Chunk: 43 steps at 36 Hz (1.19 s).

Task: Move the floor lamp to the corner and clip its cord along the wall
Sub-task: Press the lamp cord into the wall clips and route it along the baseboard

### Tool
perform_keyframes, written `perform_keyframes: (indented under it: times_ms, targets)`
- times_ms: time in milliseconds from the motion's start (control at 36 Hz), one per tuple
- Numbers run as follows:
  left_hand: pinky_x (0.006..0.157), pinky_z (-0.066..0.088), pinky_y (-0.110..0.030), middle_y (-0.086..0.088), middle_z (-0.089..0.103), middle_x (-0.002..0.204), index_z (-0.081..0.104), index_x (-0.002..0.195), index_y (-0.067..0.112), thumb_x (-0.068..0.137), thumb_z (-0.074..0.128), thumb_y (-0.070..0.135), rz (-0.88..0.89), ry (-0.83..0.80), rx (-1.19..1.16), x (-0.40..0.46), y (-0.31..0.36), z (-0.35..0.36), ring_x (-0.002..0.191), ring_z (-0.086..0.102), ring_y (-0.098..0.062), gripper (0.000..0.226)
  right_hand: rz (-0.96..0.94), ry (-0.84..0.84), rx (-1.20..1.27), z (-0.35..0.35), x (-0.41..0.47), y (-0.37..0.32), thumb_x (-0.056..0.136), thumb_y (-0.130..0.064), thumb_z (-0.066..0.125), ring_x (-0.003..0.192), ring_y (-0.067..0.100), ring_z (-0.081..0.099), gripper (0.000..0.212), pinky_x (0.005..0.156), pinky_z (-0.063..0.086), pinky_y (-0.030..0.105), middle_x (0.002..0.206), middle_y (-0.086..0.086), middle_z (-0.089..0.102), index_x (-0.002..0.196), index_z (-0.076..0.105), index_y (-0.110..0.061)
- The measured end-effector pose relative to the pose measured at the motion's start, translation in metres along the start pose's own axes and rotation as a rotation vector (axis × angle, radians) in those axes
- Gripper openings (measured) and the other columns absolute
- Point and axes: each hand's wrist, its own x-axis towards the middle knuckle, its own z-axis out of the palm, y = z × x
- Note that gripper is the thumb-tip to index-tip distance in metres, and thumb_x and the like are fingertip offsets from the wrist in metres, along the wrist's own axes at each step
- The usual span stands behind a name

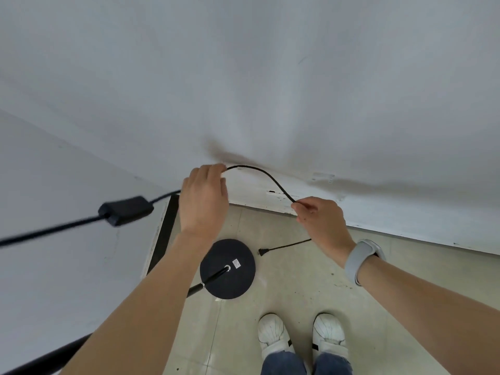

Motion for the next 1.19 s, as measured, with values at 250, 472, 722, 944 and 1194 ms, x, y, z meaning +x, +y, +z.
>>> perform_keyframes:
  times_ms: [250, 472, 722, 944, 1194]
  targets:
    - [0.06, 0.051, -0.04, -0.02, 0.064, 0.081, 0.067, 0.097, -0.001, 0.072, 0.068, -0.009, 0.182, -0.114, -0.081, -0.008, 0.039, 0.017, 0.069, 0.06, -0.034, 0.027, 0.076, -0.058, 0.006, -0.001, 0.005, -0.008, 0.084, -0.021, 0.058, 0.053, 0.02, 0.042, 0.03, 0.053, 0.035, 0.026, 0.057, 0.01, 0.051, 0.055, 0.063, -0.016]
    - [0.05, 0.049, -0.03, -0.012, 0.065, 0.072, 0.07, 0.079, 0.007, 0.068, 0.077, 0.004, 0.379, -0.077, 0.011, -0.004, 0.042, 0.028, 0.06, 0.06, -0.028, 0.012, 0.014, -0.087, 0.023, -0.007, 0.003, -0.004, 0.085, -0.019, 0.058, 0.053, 0.018, 0.04, 0.024, 0.043, 0.032, 0.016, 0.06, 0.02, 0.056, 0.074, 0.068, 0.0]
    - [0.049, 0.048, -0.034, -0.013, 0.062, 0.064, 0.067, 0.065, 0.003, 0.066, 0.077, 0.0, 0.256, -0.077, 0.033, -0.002, 0.047, 0.037, 0.057, 0.058, -0.029, 0.01, -0.057, -0.112, -0.112, -0.034, 0.005, 0.01, 0.088, -0.018, 0.054, 0.06, 0.0, 0.049, 0.013, 0.051, 0.033, -0.003, 0.064, -0.017, 0.054, 0.088, 0.066, -0.014]
    - [0.063, 0.05, -0.036, -0.01, 0.069, 0.086, 0.069, 0.091, 0.007, 0.08, 0.065, 0.002, 0.11, 0.103, -0.102, -0.007, 0.051, 0.048, 0.075, 0.063, -0.028, 0.013, -0.185, -0.05, -0.198, -0.033, 0.003, 0.019, 0.09, -0.02, 0.052, 0.055, 0.009, 0.048, 0.012, 0.06, 0.04, 0.028, 0.057, -0.013, 0.052, 0.087, 0.063, -0.016]
    - [0.067, 0.051, -0.022, 0.009, 0.064, 0.073, 0.064, 0.083, 0.018, 0.089, 0.052, 0.04, -0.849, 0.341, -1.06, -0.004, 0.03, 0.062, 0.062, 0.059, -0.004, 0.026, -0.468, -0.015, -0.301, -0.011, 0.022, 0.041, 0.089, -0.024, 0.052, 0.051, 0.01, 0.045, 0.011, 0.054, 0.034, 0.026, 0.049, -0.014, 0.046, 0.087, 0.062, -0.019]
